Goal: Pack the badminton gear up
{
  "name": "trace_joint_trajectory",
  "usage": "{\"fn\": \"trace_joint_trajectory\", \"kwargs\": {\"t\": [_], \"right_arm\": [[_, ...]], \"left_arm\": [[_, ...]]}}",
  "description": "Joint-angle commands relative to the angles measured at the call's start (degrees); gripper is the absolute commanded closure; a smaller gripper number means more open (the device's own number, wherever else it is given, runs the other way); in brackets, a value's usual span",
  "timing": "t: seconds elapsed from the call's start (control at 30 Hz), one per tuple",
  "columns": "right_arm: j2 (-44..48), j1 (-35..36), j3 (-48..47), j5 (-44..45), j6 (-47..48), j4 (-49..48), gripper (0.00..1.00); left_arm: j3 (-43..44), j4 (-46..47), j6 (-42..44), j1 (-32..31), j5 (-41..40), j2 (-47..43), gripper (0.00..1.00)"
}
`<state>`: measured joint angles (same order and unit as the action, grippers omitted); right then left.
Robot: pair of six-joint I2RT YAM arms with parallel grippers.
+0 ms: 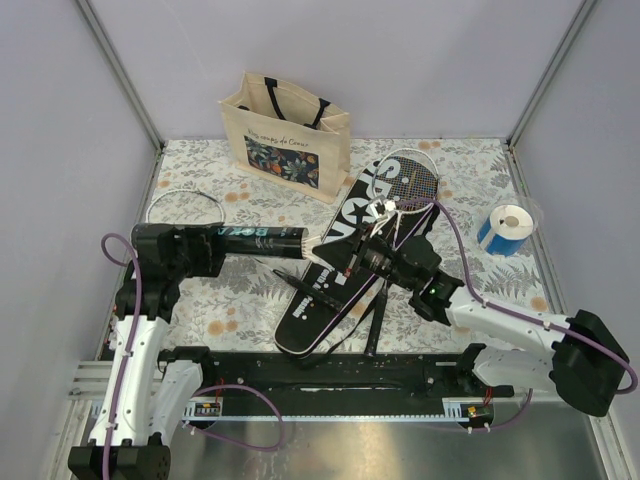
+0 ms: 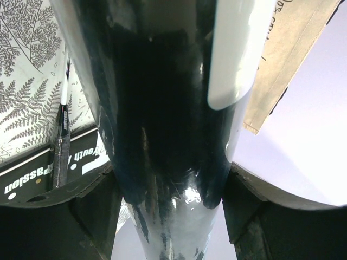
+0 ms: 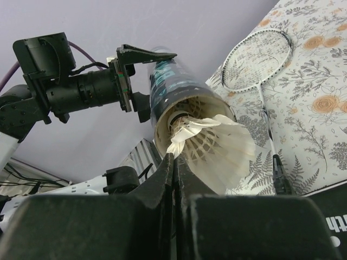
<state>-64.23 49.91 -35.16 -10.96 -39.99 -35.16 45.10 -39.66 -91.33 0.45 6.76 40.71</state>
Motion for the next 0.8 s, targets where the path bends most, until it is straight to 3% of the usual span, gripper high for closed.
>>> {"fn": "trace_joint_trajectory", "kwargs": {"t": [0.0,0.5,0.77], "right_arm": [[-2.7,1.3,-4.0,2.8,3.0,-5.4,1.00],[-11.2,3.3,-6.9,-0.1,1.3,-12.6,1.00],[-16.2,3.3,-5.9,-5.0,-2.7,-22.0,1.00]], "left_arm": [[-0.5,5.1,-1.2,-0.1,3.2,-1.4,0.84],[-0.4,5.6,-1.5,0.0,5.1,-1.8,0.84],[-0.1,6.6,-1.2,-0.1,7.4,-1.7,0.84]]}}
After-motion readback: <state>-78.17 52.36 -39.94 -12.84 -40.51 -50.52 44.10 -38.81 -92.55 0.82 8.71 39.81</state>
